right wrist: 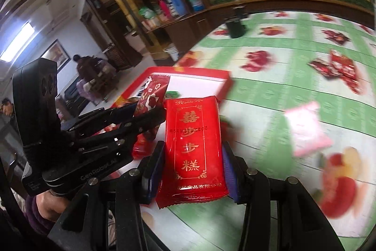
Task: Organize snacks
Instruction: 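Carry both red packets over the white tray and open both tools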
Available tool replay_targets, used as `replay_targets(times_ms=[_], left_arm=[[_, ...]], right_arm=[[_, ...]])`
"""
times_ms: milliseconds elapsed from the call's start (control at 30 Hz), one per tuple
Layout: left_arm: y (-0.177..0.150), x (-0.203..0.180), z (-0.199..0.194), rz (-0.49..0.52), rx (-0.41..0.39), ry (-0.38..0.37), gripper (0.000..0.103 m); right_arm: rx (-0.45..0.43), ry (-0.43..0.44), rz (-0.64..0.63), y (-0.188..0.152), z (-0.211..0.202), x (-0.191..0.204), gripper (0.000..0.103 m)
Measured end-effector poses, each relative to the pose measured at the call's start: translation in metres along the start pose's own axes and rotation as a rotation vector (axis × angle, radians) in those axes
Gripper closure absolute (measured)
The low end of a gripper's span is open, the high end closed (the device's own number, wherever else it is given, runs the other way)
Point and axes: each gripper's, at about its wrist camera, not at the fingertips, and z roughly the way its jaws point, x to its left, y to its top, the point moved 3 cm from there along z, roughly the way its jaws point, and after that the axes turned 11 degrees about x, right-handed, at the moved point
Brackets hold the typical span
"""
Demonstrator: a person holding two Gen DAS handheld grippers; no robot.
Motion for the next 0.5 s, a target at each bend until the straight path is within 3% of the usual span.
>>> replay_targets(times_ms=[233,500], left_arm=[[-0.011,0.047,0.003,-0.094,0.016,0.055,0.069],[-0.020,0.074,0.008,-0.139,0.038,0.100,0.069]], right_arm=[[0.061,0.059,-0.036,0.017,0.040,0.031,0.057],[0.119,0.037,-0.089,0.025,0.076,0.058,0.057]])
